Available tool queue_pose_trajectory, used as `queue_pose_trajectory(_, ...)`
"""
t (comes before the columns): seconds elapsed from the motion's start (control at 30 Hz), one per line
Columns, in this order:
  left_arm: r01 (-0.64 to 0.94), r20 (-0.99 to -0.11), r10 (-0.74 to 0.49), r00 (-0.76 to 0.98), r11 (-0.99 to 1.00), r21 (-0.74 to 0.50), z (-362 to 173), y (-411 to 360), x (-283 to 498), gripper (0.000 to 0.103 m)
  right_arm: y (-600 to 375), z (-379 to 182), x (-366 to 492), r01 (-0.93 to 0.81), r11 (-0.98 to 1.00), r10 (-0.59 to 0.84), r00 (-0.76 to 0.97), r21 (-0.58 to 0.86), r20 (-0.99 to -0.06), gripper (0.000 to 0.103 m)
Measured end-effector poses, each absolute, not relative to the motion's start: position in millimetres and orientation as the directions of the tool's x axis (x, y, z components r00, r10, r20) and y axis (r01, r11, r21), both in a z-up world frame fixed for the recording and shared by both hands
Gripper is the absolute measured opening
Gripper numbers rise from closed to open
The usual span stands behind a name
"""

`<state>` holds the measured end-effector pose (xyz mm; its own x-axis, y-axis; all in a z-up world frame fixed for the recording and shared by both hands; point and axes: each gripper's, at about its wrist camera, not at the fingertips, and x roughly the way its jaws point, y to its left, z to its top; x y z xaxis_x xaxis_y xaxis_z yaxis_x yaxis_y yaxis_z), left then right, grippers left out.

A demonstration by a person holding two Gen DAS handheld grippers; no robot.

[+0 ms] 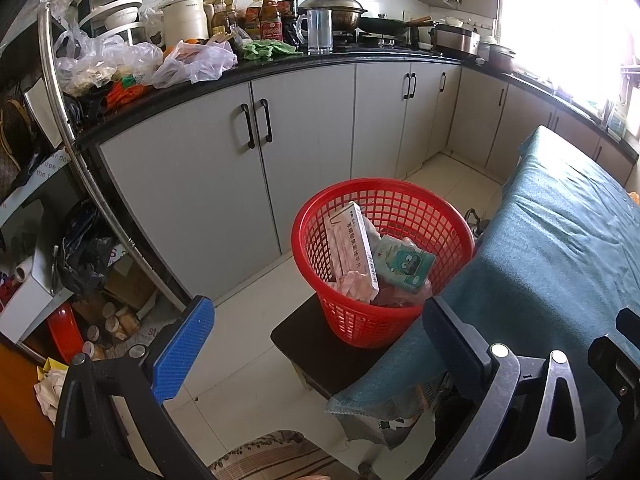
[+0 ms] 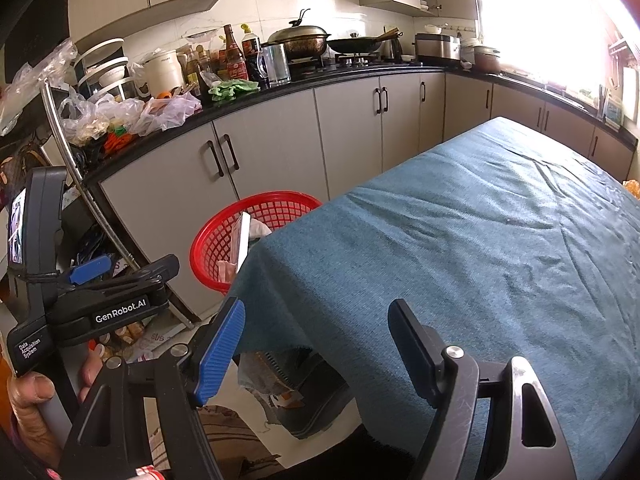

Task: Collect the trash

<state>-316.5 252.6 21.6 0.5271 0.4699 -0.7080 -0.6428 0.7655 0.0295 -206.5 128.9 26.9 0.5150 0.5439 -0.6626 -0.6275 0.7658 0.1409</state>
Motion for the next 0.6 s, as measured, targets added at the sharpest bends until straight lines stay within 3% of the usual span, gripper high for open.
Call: queue_pose_trajectory(0.6,-0.679,-0.664,0.541,0.517,0.731,0.067,37.0,262.2,-324.4,0.103,136.5,20.3,-207.7,-0.641,0.749,0.561,0.478,0.168,-0.676,0.078)
